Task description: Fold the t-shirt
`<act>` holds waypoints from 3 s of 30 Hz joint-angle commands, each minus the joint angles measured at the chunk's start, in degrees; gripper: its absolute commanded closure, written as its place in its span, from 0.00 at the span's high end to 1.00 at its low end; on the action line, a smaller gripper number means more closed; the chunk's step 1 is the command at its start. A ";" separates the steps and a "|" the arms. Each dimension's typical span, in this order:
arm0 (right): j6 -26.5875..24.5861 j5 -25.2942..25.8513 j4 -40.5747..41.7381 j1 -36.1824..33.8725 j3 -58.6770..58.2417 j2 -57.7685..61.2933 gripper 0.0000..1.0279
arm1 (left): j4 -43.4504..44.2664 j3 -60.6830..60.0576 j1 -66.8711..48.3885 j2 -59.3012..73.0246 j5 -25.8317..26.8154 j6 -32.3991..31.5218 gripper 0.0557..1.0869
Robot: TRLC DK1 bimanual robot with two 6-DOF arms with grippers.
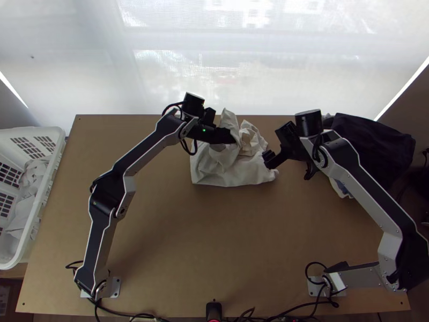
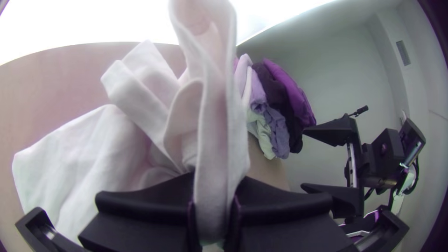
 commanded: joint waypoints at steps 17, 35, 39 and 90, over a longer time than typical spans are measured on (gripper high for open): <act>-0.07 0.30 -1.14 -0.47 -1.90 -0.21 0.95 | 2.63 6.48 -2.61 9.49 2.99 -2.02 0.84; -0.78 0.21 4.84 10.78 20.07 20.18 0.95 | -17.49 -9.34 16.90 -12.49 5.72 11.87 0.95; 0.63 0.12 4.75 13.60 27.63 27.39 0.95 | -16.26 -15.84 16.02 -13.54 4.40 13.62 0.95; 2.83 -2.60 7.92 4.46 12.78 28.35 0.95 | -17.93 -3.27 4.42 0.78 -1.31 15.47 0.95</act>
